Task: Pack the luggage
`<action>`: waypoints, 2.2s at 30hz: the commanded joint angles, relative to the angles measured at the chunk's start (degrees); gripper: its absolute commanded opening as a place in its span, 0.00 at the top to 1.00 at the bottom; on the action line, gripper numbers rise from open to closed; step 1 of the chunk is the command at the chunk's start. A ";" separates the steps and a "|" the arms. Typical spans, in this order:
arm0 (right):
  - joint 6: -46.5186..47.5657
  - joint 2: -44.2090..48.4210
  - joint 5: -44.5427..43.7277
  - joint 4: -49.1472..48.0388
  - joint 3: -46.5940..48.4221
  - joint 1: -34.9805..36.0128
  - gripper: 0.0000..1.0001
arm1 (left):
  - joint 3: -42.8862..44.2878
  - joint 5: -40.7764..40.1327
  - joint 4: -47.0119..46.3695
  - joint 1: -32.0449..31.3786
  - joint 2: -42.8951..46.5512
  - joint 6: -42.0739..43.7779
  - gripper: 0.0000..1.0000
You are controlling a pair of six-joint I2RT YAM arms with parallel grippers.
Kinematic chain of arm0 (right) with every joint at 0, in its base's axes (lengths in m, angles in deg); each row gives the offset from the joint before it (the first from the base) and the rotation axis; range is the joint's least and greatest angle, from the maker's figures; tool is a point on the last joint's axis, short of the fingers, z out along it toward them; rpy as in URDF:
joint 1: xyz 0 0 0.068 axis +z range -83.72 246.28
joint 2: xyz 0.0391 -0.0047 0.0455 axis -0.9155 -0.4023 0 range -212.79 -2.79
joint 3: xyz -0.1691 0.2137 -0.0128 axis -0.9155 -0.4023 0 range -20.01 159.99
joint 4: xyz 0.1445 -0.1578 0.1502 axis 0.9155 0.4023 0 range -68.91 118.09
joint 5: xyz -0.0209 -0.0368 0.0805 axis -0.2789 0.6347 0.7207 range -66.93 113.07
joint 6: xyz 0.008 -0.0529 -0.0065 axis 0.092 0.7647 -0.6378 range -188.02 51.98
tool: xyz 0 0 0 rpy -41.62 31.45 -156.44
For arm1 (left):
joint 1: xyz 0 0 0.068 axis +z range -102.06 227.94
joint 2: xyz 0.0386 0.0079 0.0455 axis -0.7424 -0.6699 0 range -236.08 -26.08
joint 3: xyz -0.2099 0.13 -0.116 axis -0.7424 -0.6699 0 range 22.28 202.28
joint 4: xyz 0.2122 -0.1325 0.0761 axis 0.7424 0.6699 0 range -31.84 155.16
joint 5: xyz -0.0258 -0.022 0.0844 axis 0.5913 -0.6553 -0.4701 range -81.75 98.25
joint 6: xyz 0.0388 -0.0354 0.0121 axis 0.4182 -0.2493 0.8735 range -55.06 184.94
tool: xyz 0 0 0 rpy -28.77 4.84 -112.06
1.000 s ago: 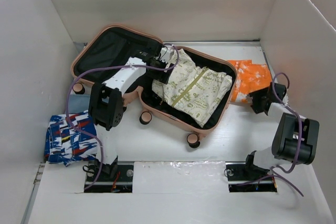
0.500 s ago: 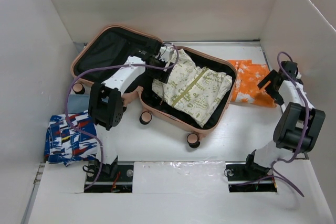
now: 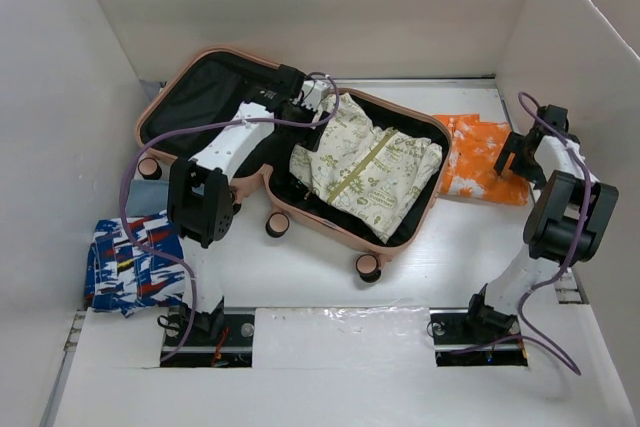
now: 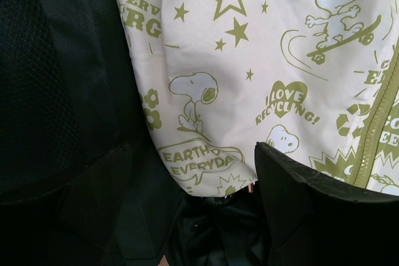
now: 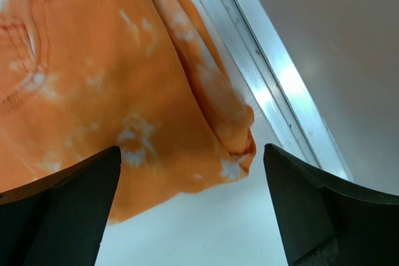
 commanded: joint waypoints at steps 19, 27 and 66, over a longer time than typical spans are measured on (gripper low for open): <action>10.28 -17.27 25.67 5.28 9.00 -1.47 0.20 | 3.05 -1.64 2.17 0.81 0.06 -0.27 0.22; 7.12 -12.25 33.49 -1.40 -1.98 -2.79 0.98 | 3.05 -1.64 2.70 1.33 0.06 0.26 0.22; 2.64 -10.67 34.88 -2.71 -8.32 -7.01 0.17 | 2.43 -2.17 2.17 1.33 1.65 0.26 0.22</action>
